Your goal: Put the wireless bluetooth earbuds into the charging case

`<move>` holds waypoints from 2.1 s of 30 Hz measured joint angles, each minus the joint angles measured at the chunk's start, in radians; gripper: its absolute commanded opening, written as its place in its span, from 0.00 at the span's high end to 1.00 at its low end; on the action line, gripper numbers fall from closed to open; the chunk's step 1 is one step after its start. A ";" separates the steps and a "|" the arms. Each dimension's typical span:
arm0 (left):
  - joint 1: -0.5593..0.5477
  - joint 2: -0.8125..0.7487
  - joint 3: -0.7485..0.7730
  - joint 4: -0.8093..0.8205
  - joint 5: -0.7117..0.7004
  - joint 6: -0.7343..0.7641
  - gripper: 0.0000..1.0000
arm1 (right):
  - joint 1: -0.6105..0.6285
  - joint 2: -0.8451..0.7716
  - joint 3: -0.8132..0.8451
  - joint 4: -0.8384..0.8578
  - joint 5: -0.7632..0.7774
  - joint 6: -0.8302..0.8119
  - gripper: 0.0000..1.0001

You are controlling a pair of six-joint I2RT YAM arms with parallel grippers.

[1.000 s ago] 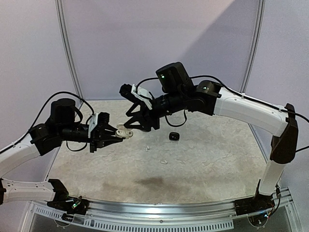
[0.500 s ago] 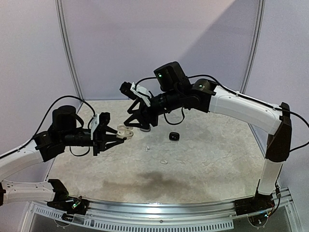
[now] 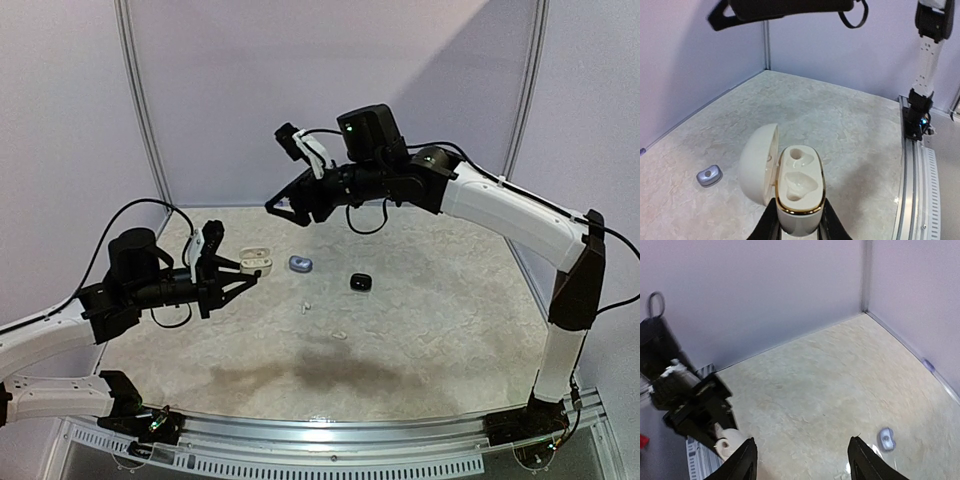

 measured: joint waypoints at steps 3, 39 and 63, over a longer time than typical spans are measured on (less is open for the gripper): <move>0.000 -0.016 -0.038 0.041 -0.084 -0.052 1.00 | -0.036 0.000 -0.006 -0.065 0.180 0.168 0.39; -0.003 -0.063 -0.164 0.215 -0.246 -0.108 1.00 | 0.033 0.391 -0.167 -0.337 0.337 0.655 0.93; -0.029 -0.080 -0.164 0.235 -0.215 -0.074 1.00 | 0.103 0.312 -0.291 -0.340 0.418 0.735 0.97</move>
